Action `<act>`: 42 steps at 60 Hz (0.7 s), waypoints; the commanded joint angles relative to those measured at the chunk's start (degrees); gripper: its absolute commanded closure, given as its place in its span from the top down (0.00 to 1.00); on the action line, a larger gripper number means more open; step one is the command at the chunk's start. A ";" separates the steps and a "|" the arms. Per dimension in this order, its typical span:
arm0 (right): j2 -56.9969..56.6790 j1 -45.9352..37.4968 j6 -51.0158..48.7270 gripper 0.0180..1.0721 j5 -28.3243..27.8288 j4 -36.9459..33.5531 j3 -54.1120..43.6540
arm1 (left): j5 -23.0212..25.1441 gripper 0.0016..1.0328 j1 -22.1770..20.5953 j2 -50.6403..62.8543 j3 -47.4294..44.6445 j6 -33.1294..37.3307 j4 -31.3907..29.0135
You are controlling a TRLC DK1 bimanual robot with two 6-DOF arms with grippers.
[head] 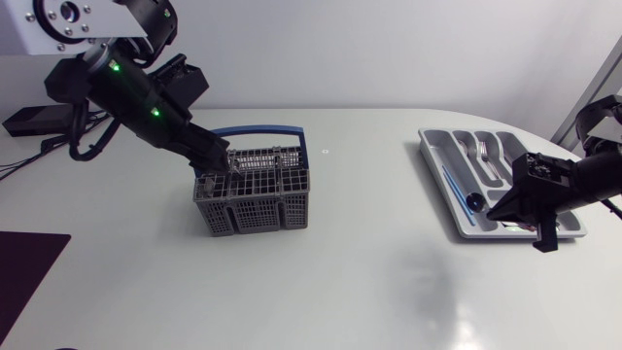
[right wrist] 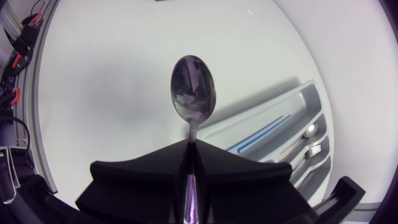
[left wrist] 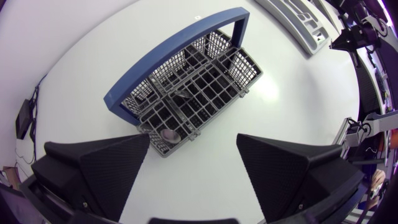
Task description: Unload the cutlery basket into the drawer organizer.
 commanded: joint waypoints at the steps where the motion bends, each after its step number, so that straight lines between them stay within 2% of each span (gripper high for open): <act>1: 4.00 -3.04 -5.89 0.05 1.45 -0.81 3.20 | -0.63 0.95 -0.22 -2.06 -2.16 -1.32 -0.14; 14: 13.67 -9.28 -10.90 0.05 5.40 0.60 9.97 | -0.72 0.95 -0.22 -3.02 -4.45 -2.29 -0.14; 25: 19.21 -11.03 -12.40 0.05 8.83 3.24 13.31 | -2.21 0.95 -1.01 -3.20 -4.71 -4.23 -0.32; 33: 21.14 -11.39 -13.45 0.06 10.59 4.56 14.54 | -5.29 0.95 -1.80 -3.64 -4.98 -5.10 -0.32; 42: 23.25 -11.91 -14.42 0.06 13.66 8.25 14.54 | -5.20 0.95 -2.86 -3.73 -5.33 -7.74 -0.06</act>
